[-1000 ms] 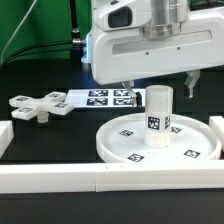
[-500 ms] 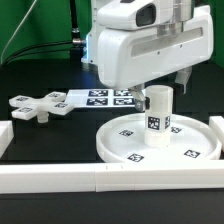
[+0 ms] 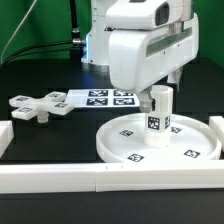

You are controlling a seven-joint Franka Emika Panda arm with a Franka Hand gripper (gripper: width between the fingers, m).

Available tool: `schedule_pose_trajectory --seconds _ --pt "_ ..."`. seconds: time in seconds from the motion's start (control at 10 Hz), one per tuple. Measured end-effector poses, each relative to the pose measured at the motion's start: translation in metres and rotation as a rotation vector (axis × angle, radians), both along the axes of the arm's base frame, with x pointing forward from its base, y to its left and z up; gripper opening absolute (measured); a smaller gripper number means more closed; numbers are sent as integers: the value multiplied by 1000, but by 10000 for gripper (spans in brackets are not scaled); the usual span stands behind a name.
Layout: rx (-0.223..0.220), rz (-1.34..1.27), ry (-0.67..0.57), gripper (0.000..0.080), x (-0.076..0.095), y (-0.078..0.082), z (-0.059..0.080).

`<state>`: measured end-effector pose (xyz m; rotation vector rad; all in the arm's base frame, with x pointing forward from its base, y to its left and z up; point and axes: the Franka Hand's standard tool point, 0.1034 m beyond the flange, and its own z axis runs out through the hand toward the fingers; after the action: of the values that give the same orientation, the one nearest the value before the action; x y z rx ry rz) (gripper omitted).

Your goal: Assemble round table

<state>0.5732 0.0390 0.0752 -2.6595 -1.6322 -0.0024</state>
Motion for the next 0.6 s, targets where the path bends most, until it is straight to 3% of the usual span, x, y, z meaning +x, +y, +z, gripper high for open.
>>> schedule_pose_trajectory --seconds 0.6 --pt "-33 363 4 649 -2 -1 -5"
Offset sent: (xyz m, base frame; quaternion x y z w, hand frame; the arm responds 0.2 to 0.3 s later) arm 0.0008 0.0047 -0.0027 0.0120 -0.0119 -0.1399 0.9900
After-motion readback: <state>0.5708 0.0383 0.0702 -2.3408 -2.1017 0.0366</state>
